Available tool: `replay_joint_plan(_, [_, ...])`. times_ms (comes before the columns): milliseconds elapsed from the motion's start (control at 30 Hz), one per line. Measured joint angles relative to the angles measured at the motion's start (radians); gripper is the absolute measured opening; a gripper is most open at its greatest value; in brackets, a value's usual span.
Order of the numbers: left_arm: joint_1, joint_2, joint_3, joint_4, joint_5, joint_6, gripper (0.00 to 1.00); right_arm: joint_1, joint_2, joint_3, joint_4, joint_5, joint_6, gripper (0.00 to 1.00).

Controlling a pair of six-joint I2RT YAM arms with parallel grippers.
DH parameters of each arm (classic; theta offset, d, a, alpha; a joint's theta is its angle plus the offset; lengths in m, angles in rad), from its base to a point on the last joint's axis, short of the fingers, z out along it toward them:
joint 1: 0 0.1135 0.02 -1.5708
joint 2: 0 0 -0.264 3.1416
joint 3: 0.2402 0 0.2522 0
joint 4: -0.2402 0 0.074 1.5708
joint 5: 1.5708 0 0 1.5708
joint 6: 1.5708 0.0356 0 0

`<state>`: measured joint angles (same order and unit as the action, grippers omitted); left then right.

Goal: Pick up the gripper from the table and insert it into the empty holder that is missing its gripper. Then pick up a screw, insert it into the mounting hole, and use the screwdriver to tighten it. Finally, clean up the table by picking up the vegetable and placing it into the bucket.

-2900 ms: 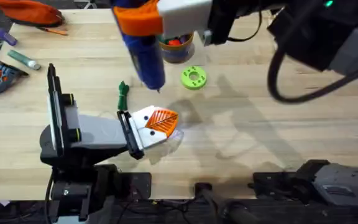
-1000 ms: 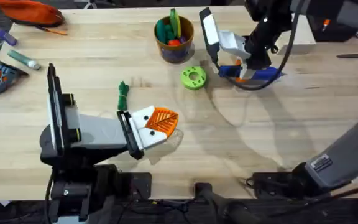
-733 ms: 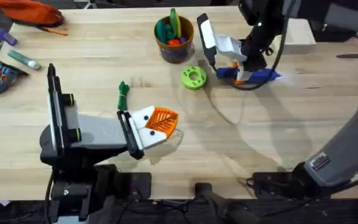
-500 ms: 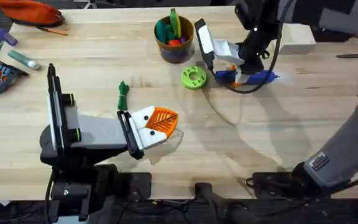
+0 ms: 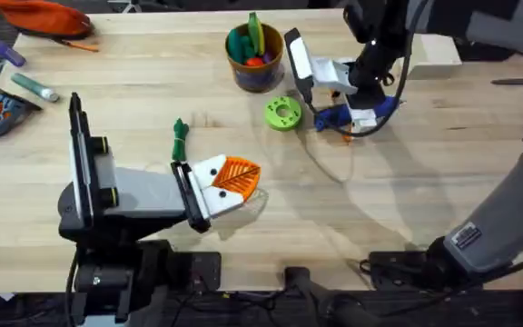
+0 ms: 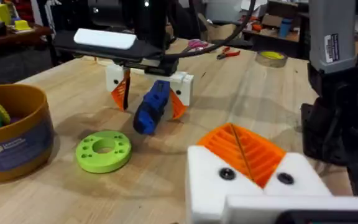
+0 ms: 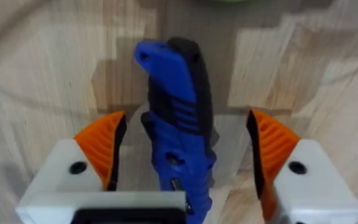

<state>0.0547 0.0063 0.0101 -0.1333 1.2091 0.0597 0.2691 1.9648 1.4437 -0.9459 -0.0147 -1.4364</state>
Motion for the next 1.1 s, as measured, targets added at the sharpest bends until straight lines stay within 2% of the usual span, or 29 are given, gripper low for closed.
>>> replay_joint_plan(400, [0.0,0.0,0.0,0.0,0.0,0.0,0.006,0.0,-0.015,0.0,-0.007,-0.001,0.046,0.99])
replay_joint_plan(600, [0.0,0.0,0.0,0.0,0.0,0.0,0.006,0.0,-0.138,0.026,-0.149,-0.015,0.091,0.99])
replay_joint_plan(733, [0.0,0.0,0.0,0.0,0.0,0.0,0.006,0.0,-0.244,0.046,-0.14,-0.046,0.136,0.99])
replay_joint_plan(900, [0.0,0.0,0.0,0.0,0.0,0.0,0.006,0.0,-0.361,0.05,0.014,-0.084,0.325,0.99])
replay_joint_plan(1000, [0.0,0.0,0.0,0.0,0.0,0.0,0.006,0.0,-0.417,0.052,0.127,-0.095,0.528,0.99])
replay_joint_plan(1100, [0.0,0.0,0.0,0.0,0.0,0.0,0.006,0.0,-0.467,0.053,0.153,-0.103,0.721,0.99])
